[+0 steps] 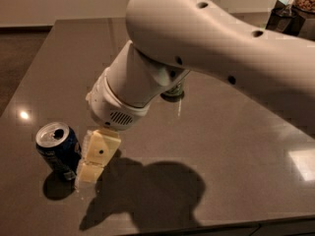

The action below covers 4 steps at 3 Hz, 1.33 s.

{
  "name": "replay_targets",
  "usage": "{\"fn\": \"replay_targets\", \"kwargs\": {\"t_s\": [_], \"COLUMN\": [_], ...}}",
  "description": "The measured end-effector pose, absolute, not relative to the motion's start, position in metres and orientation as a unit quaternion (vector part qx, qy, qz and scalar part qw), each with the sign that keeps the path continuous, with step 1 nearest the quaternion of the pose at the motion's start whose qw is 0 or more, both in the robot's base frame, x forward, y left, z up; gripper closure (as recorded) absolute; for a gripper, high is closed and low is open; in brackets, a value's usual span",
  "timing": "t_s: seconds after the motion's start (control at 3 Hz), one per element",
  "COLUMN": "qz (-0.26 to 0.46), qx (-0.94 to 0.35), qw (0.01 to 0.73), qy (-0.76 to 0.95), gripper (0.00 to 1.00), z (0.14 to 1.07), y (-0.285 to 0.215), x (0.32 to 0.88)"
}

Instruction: Move pepsi can near green can

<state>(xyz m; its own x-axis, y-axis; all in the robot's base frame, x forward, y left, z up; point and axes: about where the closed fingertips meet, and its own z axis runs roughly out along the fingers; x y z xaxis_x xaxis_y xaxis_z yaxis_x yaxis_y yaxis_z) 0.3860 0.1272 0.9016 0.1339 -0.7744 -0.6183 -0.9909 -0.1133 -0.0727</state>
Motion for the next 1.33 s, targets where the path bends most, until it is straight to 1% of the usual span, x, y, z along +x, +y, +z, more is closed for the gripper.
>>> {"fn": "replay_targets", "kwargs": {"t_s": [0.67, 1.0, 1.33], "qz": [0.255, 0.264, 0.272], "qx": [-0.714, -0.716, -0.715], "qw": [0.260, 0.260, 0.258], "qy": [0.597, 0.591, 0.591], "gripper": [0.00, 0.15, 0.46], "z": [0.903, 0.903, 0.904], "y": [0.163, 0.173, 0.174], "x": [0.374, 0.371, 0.372]}}
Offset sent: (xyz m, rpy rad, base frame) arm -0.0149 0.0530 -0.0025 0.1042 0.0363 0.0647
